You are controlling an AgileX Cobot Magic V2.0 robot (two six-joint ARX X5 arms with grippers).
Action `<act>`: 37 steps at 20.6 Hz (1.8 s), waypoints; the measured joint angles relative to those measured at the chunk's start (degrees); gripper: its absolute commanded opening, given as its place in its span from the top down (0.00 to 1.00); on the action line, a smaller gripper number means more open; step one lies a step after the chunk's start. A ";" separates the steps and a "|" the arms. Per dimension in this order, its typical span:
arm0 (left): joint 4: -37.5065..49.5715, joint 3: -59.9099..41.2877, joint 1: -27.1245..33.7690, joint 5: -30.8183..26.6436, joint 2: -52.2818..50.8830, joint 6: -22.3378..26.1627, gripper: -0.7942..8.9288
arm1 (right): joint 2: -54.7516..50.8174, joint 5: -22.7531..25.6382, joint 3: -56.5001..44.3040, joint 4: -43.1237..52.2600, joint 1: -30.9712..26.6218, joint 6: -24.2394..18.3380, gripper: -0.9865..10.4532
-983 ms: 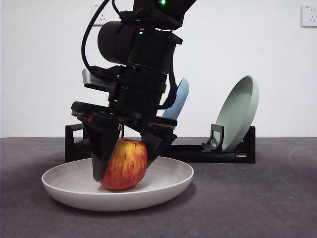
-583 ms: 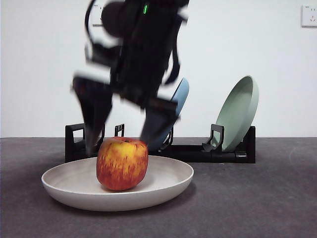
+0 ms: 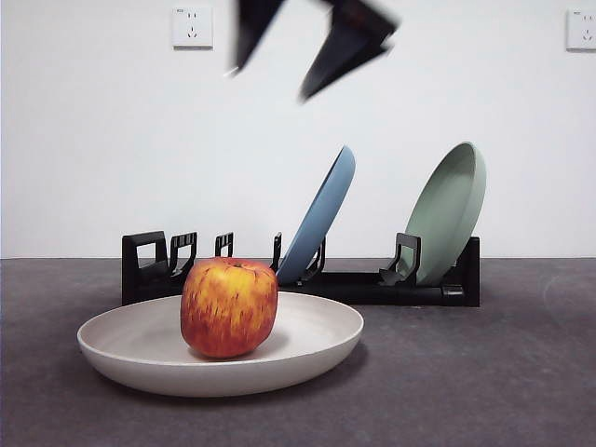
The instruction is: Take the yellow plate from the plate rack,put the plate on the table,take the apple from the table,put the apple in the plate
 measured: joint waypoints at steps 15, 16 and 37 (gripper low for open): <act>0.17 -3.37 35.15 45.29 7.98 6.71 0.93 | -25.49 6.36 -6.56 -6.01 -17.44 -2.34 0.93; 1.51 -5.16 37.42 46.77 7.32 5.75 0.93 | -27.85 6.36 -9.31 -3.41 -17.44 -2.12 0.93; 28.02 -46.29 40.57 47.15 -20.96 -8.59 0.93 | -60.65 8.48 -54.53 20.68 -15.93 7.50 0.92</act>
